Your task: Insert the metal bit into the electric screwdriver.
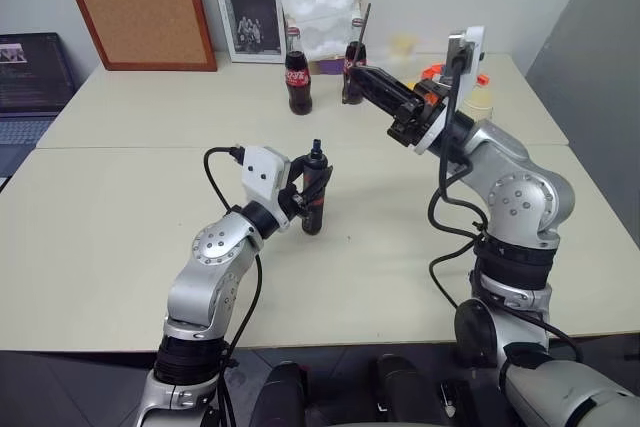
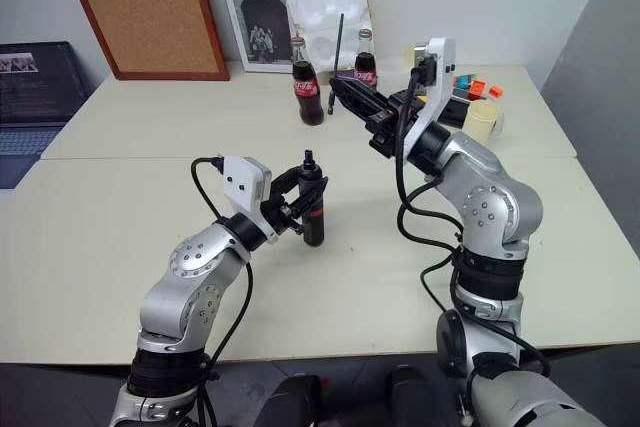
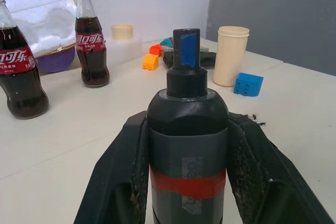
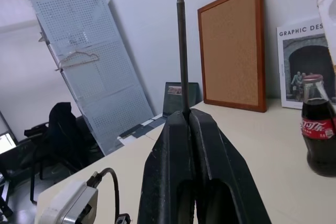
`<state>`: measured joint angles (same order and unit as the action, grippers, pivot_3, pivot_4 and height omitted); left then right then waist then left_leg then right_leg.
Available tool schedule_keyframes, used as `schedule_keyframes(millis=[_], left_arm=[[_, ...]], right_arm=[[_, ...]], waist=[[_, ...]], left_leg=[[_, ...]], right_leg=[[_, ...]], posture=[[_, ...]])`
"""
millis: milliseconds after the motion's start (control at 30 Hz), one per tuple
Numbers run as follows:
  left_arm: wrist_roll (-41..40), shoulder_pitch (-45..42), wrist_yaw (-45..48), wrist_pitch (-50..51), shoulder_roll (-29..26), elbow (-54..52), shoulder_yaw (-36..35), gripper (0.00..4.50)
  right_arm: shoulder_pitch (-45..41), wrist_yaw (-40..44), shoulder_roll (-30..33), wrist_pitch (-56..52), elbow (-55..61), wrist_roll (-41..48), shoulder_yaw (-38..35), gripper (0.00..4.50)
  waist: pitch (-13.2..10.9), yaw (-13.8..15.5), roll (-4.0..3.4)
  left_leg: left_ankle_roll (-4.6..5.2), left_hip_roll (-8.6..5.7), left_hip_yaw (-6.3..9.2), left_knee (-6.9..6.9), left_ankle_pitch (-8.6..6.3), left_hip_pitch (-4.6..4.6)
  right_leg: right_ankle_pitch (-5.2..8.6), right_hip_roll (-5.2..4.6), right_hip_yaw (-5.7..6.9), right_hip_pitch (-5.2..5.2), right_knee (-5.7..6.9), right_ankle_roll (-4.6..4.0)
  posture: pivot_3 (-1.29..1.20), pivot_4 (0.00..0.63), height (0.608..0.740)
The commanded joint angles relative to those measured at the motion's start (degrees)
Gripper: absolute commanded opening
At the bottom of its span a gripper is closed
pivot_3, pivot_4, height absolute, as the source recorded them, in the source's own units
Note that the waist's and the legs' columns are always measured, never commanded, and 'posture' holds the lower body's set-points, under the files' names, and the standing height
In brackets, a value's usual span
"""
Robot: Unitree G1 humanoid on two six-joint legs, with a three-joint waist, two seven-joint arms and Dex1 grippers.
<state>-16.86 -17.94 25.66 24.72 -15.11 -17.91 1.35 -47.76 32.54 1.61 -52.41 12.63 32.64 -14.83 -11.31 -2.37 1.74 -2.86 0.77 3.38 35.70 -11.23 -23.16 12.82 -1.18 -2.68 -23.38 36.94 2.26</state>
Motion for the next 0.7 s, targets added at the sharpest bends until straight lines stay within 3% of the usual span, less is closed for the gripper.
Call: schedule_keyframes(millis=[33,200,700], left_arm=[[-0.72,-0.13,0.40,0.68,-0.48,-1.43,0.21,1.67],[-1.00,0.09,0.61,0.79,-0.53,-1.80,0.52,1.67],[-5.35,3.01,5.85,5.00,-3.91,-8.34,2.46,1.67]], right_arm=[[0.23,0.29,-0.04,2.80,1.91,3.57,1.50,0.02],[0.48,3.27,2.54,3.99,0.65,5.63,4.24,0.02],[-4.28,27.61,14.01,11.66,-12.54,7.43,12.74,0.02]], waist=[[0.00,-0.02,0.00],[0.00,-0.04,0.00],[-0.01,-0.06,0.00]], left_leg=[[0.00,0.00,0.01,-0.01,0.00,0.00],[0.00,0.01,0.01,-0.03,0.00,0.01],[0.01,0.01,0.00,-0.32,0.00,-0.08]], right_leg=[[0.00,0.00,0.01,0.00,0.00,0.00],[0.01,0.00,0.02,0.00,-0.01,-0.02],[0.08,0.01,0.03,-0.18,-0.10,-0.05]], posture=[[0.00,0.150,0.740],[0.00,0.150,0.740],[0.00,0.150,0.740]])
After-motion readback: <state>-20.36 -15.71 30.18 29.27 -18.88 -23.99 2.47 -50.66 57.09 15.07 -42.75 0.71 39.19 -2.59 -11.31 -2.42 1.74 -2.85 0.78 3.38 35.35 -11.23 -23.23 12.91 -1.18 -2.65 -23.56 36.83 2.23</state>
